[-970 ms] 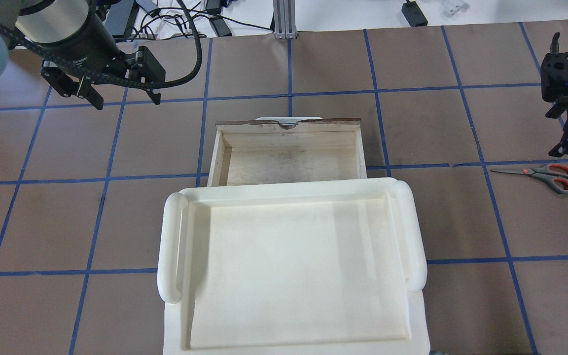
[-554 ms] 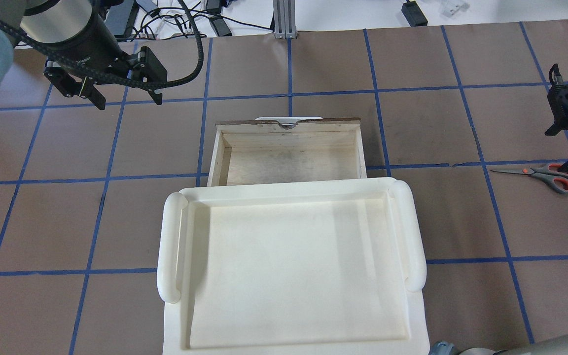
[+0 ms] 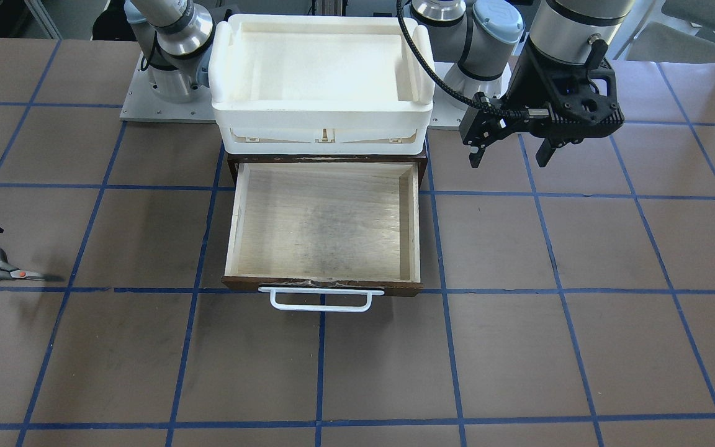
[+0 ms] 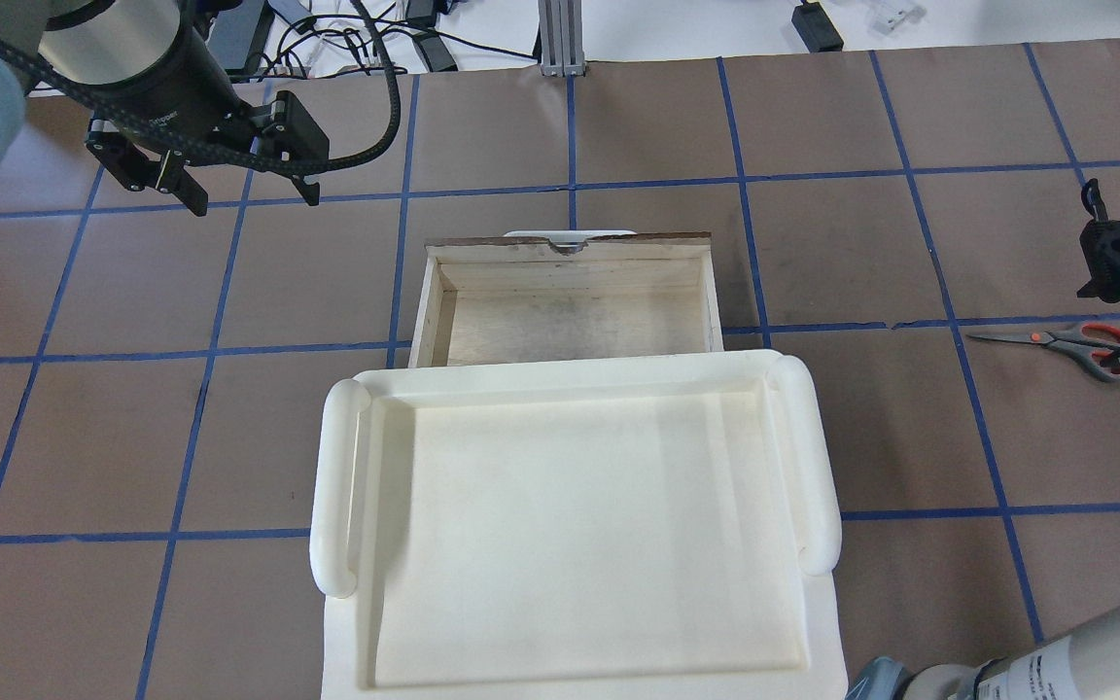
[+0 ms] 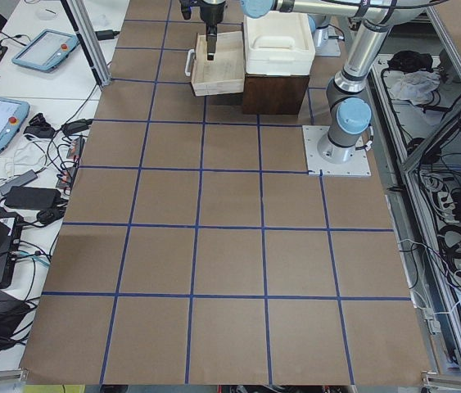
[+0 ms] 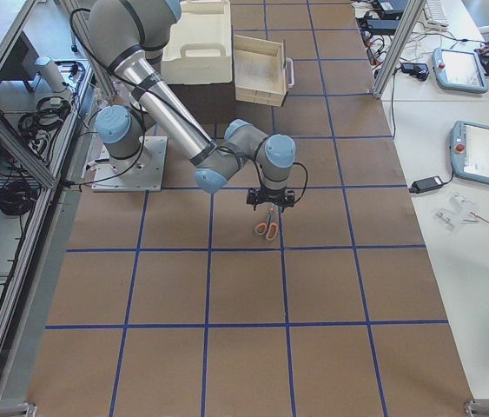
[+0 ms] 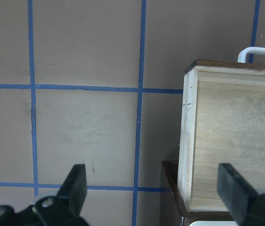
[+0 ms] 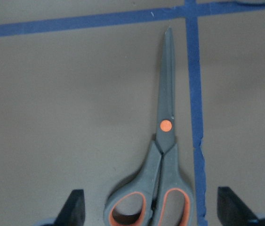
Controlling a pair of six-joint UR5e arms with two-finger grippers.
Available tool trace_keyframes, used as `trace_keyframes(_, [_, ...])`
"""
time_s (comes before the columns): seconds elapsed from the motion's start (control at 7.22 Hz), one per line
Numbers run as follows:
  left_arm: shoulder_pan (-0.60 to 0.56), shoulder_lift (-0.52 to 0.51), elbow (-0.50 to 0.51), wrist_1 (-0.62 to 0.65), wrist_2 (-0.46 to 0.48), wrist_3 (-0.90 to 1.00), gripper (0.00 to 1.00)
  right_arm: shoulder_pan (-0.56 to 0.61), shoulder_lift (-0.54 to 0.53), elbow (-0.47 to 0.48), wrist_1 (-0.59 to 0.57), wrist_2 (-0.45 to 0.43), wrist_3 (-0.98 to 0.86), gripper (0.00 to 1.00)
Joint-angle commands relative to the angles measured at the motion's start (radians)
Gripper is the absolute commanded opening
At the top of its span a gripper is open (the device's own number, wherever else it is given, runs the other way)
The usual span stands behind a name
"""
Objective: Put scissors in drawer and close it
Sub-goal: 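Lower the right gripper onto the scissors handle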
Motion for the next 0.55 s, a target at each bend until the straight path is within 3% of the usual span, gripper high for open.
trace_keyframes(0.0, [0.001, 0.003, 0.001, -0.001, 0.0, 0.0, 1.0, -0.021, 0.023, 0.024, -0.047, 0.007, 0.0, 1.0])
trace_keyframes(0.14, [0.0, 0.005, -0.001, -0.001, 0.0, 0.0, 1.0, -0.017, 0.023, 0.065, -0.127, 0.007, 0.006, 1.0])
trace_keyframes(0.42, [0.001, 0.005, 0.001, -0.001, 0.0, 0.0, 1.0, -0.007, 0.023, 0.079, -0.16, 0.013, 0.004, 1.0])
